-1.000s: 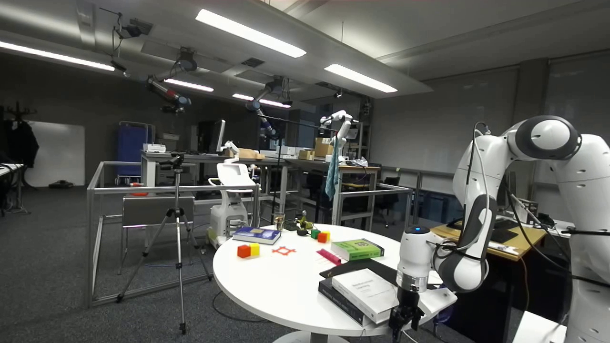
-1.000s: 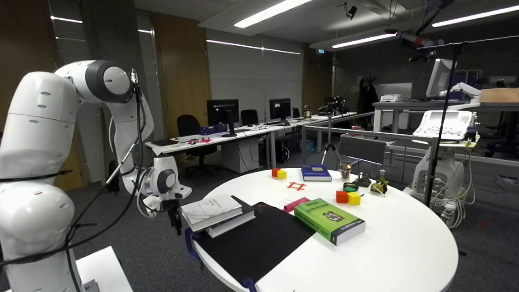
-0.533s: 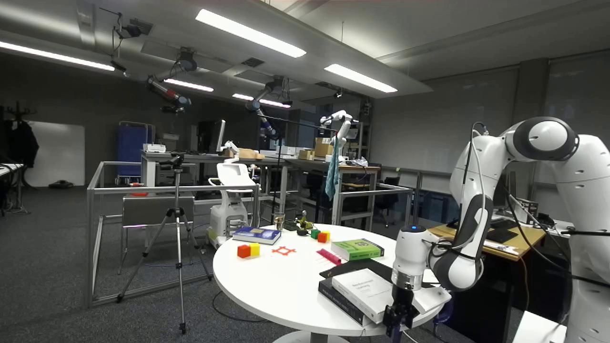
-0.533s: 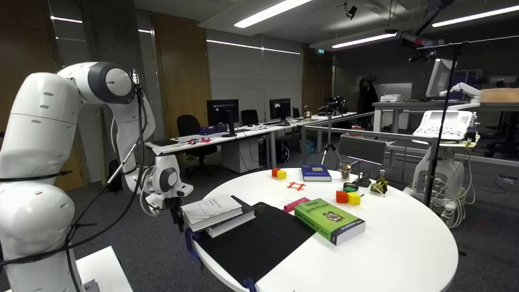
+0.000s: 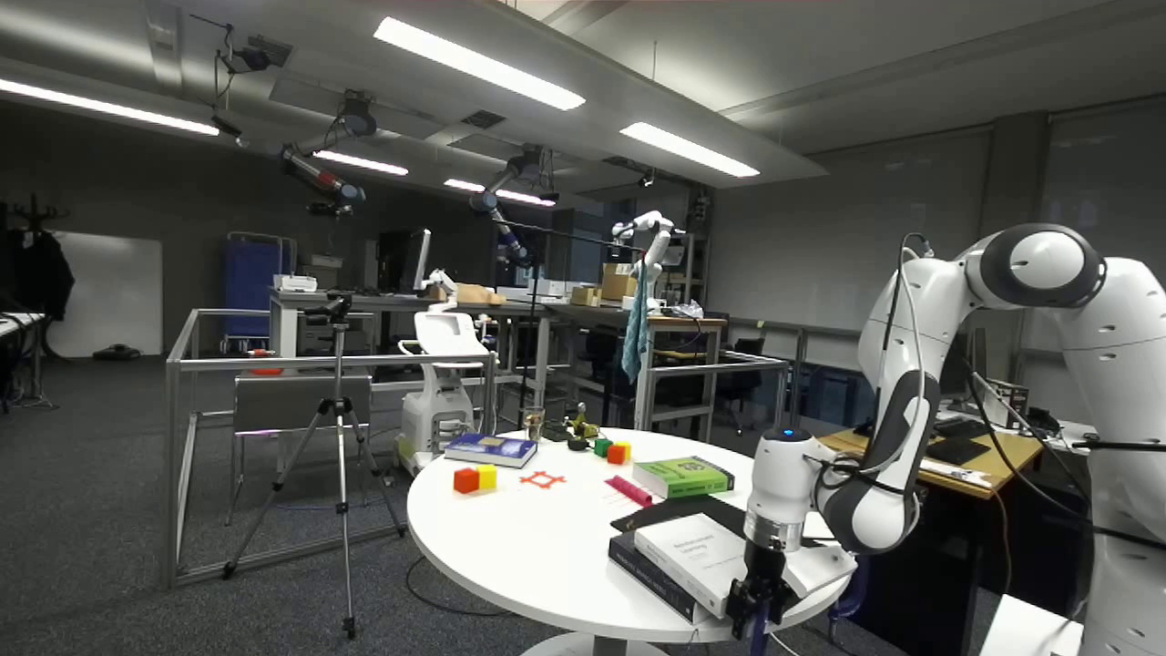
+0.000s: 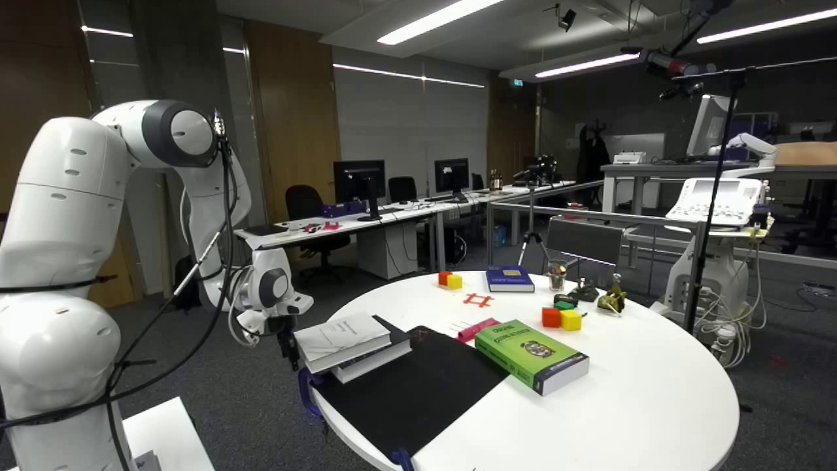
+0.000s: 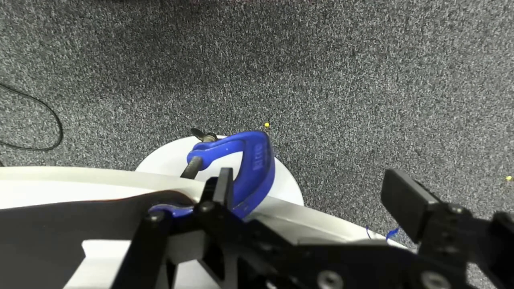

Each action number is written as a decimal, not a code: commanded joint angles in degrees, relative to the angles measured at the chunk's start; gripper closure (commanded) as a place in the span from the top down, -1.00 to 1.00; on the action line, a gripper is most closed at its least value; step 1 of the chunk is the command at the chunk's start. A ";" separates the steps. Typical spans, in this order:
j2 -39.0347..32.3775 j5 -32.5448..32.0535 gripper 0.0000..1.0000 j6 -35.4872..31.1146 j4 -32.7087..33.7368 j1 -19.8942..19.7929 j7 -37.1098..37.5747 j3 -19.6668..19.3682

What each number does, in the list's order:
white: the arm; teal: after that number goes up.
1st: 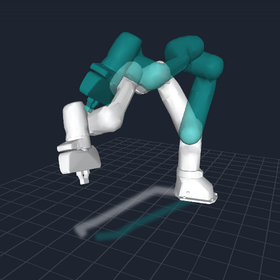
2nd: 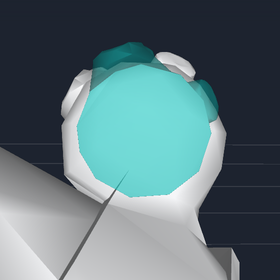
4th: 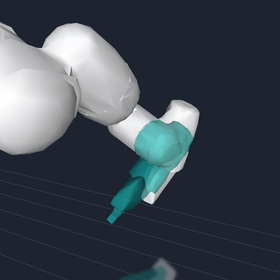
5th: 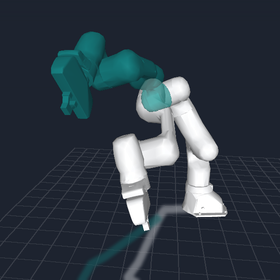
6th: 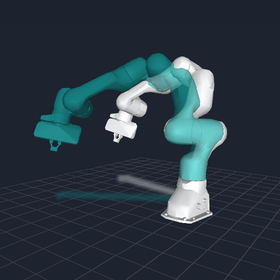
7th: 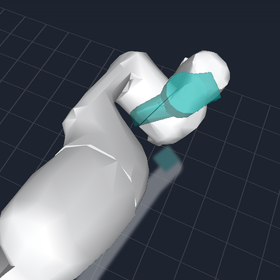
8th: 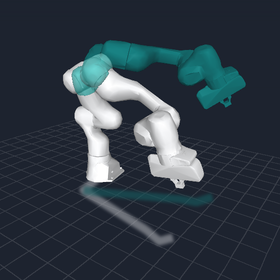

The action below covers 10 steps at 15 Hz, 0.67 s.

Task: Push the white book backwards slightly

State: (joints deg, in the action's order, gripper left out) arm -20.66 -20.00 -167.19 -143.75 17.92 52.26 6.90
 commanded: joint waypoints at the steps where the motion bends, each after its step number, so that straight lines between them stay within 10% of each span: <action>1: -0.77 0.09 1.00 -0.87 0.94 -0.19 0.32 -0.46; 10: -0.53 0.50 1.00 -0.80 1.23 -1.12 -0.50 -1.06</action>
State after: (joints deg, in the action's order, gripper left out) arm -20.66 -19.92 -167.19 -143.19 17.66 52.26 5.83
